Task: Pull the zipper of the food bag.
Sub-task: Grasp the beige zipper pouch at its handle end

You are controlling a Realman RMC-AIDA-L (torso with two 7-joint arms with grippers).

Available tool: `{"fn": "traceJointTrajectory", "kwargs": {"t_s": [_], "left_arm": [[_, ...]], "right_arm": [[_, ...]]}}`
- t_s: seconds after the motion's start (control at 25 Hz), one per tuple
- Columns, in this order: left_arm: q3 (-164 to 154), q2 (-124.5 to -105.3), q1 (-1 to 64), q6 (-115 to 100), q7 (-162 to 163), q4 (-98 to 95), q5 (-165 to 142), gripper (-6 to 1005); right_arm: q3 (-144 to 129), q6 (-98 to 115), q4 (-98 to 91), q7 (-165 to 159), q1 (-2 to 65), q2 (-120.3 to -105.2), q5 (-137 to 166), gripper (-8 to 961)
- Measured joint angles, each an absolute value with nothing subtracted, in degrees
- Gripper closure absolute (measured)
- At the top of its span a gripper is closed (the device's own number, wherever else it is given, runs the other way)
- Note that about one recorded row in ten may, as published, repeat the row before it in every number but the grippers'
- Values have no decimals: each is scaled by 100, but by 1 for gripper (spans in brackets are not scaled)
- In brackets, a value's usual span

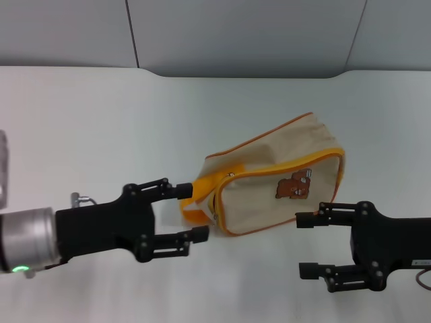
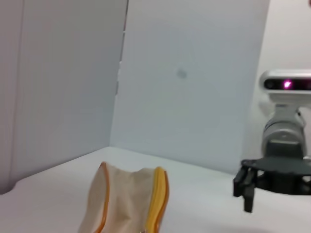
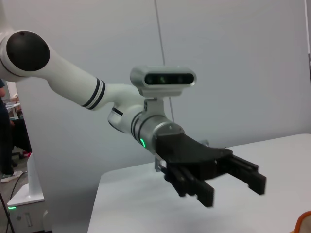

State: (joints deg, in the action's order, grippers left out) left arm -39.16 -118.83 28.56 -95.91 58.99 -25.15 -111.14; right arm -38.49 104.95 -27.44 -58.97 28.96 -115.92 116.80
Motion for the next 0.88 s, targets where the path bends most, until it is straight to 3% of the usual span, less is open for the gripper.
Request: {"fn": "traceJointTrajectory", "kwargs": {"t_s": [0.88], "left_arm": [[-3875, -11927, 3565, -7615, 3701, -270, -10100, 245]], "right_arm": [[-3666, 10706, -2777, -5897, 2751, -11506, 11627, 241]]}}
